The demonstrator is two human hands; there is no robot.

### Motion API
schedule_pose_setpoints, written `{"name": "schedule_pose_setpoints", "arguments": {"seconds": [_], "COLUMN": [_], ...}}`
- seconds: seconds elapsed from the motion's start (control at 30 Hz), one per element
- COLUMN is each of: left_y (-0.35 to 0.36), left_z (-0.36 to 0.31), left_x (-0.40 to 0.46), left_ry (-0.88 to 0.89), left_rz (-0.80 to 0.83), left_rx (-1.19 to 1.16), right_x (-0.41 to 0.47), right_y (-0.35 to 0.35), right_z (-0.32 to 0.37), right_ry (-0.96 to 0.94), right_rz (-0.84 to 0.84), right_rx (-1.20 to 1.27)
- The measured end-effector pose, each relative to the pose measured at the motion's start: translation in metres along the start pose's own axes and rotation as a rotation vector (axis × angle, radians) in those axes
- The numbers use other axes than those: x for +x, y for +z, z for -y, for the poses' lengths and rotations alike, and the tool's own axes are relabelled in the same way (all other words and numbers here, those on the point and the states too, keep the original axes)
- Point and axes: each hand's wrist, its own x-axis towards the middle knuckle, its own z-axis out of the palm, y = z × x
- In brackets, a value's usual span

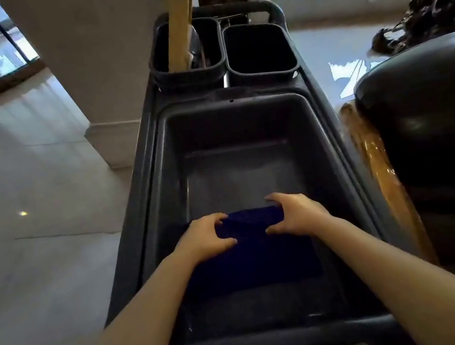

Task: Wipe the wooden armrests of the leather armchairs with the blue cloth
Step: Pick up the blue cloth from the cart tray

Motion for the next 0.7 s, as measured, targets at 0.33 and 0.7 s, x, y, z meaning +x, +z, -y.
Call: {"name": "schedule_pose_setpoints", "arguments": {"seconds": [0.33, 0.7], "left_y": [0.044, 0.051], "left_z": [0.027, 0.026], "left_x": [0.009, 0.002], "left_ry": [-0.137, -0.129], "left_rz": [-0.034, -0.253], "left_rx": [0.137, 0.125], "right_x": [0.012, 0.007], "right_y": [0.055, 0.069], "right_z": [-0.024, -0.036], "right_ry": [0.022, -0.033], "right_rz": [-0.011, -0.185], "right_rx": [-0.099, 0.048]}}
